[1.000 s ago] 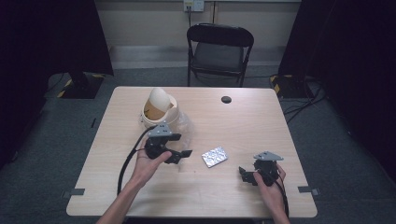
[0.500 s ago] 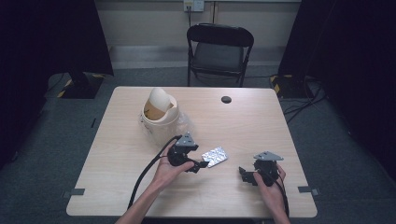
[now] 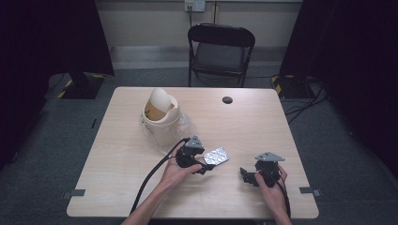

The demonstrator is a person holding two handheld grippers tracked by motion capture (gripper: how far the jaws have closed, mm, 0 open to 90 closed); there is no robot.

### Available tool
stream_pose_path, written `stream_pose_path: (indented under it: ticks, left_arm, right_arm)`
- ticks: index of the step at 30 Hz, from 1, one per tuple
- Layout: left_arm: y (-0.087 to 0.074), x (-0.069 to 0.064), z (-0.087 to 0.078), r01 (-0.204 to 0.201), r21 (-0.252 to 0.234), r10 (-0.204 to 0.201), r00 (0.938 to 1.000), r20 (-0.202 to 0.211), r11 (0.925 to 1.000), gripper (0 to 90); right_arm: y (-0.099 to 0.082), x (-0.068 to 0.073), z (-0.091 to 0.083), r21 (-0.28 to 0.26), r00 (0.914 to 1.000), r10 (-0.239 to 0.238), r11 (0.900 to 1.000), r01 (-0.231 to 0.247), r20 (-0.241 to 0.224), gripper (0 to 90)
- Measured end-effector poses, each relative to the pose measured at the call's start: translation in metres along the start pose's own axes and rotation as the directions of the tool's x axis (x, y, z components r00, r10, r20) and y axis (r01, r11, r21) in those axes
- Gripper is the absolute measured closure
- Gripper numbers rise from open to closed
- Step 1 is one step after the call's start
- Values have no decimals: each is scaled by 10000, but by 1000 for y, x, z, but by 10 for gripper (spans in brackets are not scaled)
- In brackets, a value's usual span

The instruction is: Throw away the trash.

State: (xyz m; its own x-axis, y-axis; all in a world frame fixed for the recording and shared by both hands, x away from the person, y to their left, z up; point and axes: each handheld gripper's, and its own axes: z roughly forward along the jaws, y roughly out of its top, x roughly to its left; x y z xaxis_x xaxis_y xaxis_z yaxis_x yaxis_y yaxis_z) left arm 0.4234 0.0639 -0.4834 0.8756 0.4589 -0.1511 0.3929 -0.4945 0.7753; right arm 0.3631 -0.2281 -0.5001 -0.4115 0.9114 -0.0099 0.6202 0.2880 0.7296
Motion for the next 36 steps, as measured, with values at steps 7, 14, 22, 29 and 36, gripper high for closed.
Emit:
stream_pose_path:
  ticks: [7, 14, 22, 29, 36]
  left_arm:
    - [-2, 3, 15, 29, 295, -29, 10000, -4, 9996, 180]
    - [0, 0, 24, -411, 393, 427, 9982, -411, 9984, 206]
    - [-2, -6, 24, -1078, 503, 1119, 9898, -878, 9929, 305]
    - [-4, -6, 22, -925, 378, 951, 9926, -757, 9950, 341]
    - [-4, -5, 11, -779, 0, 778, 9957, -513, 9970, 341]
  right_arm:
    - [0, 0, 0, 1, 10000, 3, 10000, -3, -2, 95]
    - [0, 0, 0, -1, 10000, 2, 10000, -2, -2, 95]
    - [0, 0, 0, -5, 10000, -6, 10000, 6, 4, 95]
    - [0, 0, 0, -9, 10000, -7, 10000, 7, 6, 95]
    - [0, 0, 0, -4, 10000, -5, 10000, 5, 1, 95]
